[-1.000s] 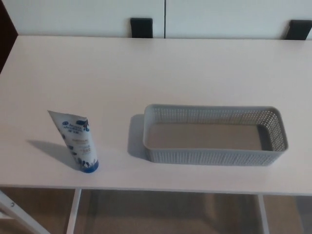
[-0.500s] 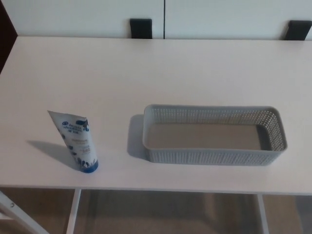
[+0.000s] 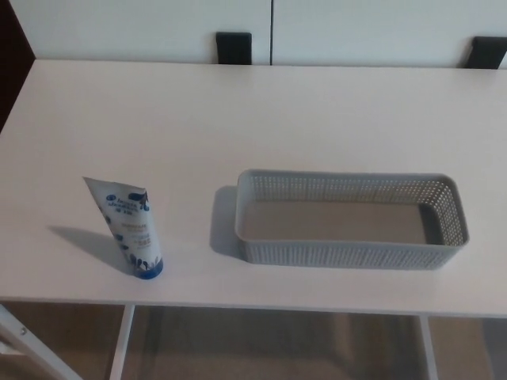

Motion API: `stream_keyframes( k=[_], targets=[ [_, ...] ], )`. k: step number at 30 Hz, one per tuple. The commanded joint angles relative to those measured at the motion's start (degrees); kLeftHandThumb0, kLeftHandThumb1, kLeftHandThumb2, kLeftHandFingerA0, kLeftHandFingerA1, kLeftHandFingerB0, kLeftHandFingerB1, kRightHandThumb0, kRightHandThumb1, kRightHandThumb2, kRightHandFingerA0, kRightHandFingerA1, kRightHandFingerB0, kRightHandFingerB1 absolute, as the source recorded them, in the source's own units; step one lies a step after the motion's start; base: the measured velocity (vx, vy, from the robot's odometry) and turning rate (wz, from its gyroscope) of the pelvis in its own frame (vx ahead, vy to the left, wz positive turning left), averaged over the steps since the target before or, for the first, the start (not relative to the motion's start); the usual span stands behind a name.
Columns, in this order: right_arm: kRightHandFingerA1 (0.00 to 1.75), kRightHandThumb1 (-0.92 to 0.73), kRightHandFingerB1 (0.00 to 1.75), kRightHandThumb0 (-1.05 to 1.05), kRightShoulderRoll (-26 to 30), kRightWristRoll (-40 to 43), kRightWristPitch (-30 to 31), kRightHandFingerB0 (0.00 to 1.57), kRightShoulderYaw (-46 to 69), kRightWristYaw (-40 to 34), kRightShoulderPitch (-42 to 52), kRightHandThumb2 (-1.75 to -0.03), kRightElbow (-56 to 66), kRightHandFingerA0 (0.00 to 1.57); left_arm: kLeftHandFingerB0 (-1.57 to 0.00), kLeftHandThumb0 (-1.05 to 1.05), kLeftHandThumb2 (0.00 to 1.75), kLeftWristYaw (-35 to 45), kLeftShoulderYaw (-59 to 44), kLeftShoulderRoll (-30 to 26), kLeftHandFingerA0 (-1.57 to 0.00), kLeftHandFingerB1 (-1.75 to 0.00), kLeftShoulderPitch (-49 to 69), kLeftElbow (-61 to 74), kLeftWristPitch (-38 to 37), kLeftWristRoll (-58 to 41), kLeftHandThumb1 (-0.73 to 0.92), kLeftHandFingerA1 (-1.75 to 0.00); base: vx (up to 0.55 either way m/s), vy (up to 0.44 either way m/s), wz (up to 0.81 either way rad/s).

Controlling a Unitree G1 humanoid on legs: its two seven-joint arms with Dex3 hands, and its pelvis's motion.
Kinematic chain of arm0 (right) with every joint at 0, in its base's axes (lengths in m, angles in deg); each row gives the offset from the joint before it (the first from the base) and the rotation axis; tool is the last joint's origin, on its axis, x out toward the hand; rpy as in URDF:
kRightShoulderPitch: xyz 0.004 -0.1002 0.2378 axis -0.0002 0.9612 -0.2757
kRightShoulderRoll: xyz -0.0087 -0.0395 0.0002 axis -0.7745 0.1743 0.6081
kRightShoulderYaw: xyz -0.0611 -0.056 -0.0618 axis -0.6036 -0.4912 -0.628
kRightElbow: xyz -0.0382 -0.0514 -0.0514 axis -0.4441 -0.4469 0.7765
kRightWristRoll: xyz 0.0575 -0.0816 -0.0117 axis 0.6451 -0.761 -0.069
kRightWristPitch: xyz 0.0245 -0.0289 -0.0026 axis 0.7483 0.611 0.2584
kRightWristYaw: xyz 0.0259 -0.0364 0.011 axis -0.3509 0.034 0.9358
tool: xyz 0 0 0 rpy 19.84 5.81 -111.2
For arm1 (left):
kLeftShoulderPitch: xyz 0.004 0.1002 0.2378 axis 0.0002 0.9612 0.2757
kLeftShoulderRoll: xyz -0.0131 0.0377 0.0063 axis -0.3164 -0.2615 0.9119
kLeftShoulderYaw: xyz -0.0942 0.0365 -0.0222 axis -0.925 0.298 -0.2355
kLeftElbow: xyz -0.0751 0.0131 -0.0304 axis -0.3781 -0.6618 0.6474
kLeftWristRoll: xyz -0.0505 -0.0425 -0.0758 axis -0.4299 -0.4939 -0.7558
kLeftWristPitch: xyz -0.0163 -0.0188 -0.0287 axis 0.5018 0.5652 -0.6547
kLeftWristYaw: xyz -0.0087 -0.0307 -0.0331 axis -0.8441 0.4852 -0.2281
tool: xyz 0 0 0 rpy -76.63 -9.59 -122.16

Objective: The robot walks towards a table in front, picks a shampoo with left hand and puts it in a small grey container

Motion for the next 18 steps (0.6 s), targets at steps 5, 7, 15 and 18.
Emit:
stream_keyframes(
  k=[5,7,15,18],
  targets=[
    [0.5,-0.68,0.41,-0.37,1.89,0.64,1.3,0.55,0.94,0.77,-0.25,-0.61,-0.2,0.64,0.0,-0.31,0.67,31.01,-30.82,-7.67,-0.05,-0.37,11.51,35.63,11.35,-52.51,0.26,-0.44,0.0,0.0,0.0],
    [0.51,-0.69,0.4,-0.39,2.02,0.04,1.06,0.55,0.46,0.37,-0.02,-0.61,-0.2,0.65,-0.09,-0.3,0.52,27.93,-31.54,-7.38,-0.11,-0.26,10.5,38.45,11.86,-54.02,0.41,-0.32,0.0,0.0,0.0],
    [0.49,-0.69,0.4,-0.37,1.76,0.87,1.43,0.54,1.49,0.58,-0.53,-0.61,-0.18,0.66,0.0,-0.32,0.66,17.68,-23.49,-11.34,0.0,-0.2,-4.1,36.71,14.41,-44.64,0.27,-0.29,0.0,0.0,0.0],
    [0.5,-0.68,0.39,-0.37,1.62,1.06,1.67,0.53,1.78,0.42,-0.84,-0.61,-0.18,0.66,0.0,-0.33,0.66,15.45,-20.0,-12.94,0.0,-0.16,-9.67,33.65,16.86,-39.65,0.28,-0.24,0.0,0.0,0.0]
  ],
)
